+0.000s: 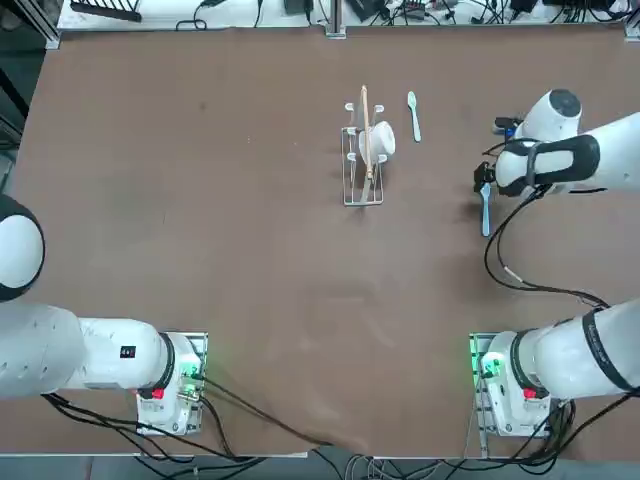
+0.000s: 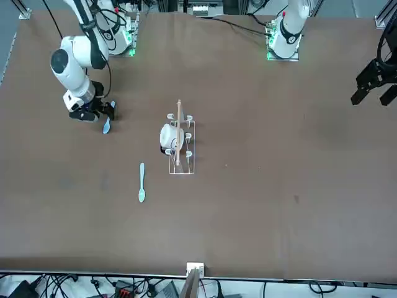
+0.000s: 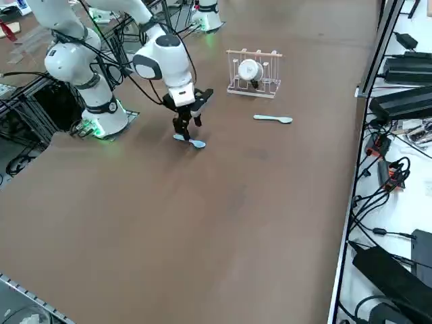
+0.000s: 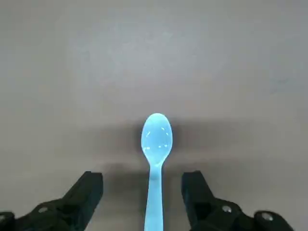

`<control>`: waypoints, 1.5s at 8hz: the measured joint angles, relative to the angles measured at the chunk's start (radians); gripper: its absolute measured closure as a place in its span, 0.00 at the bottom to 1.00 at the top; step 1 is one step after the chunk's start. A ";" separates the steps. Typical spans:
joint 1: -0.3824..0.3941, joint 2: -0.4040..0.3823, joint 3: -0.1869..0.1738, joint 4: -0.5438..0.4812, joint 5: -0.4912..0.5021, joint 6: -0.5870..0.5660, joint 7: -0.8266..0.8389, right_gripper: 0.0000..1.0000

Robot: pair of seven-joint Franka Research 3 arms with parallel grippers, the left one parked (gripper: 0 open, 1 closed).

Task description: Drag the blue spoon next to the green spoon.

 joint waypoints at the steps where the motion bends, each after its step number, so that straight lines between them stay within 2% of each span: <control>1: 0.000 0.035 0.000 0.000 0.000 0.027 0.001 0.00; 5: 0.000 0.114 -0.001 0.000 0.000 0.068 0.008 0.01; 7: 0.000 0.120 -0.001 0.000 0.000 0.074 0.010 0.07; 8: 0.000 0.119 -0.001 0.001 0.000 0.074 0.010 0.15; 9: 0.000 0.112 -0.001 0.001 0.000 0.074 0.011 0.29; 10: 0.000 0.111 -0.001 0.001 0.000 0.074 0.011 0.34; 11: 0.000 0.107 -0.002 0.002 0.000 0.074 0.011 0.53; 12: 0.000 0.105 -0.002 0.002 0.000 0.074 0.012 0.59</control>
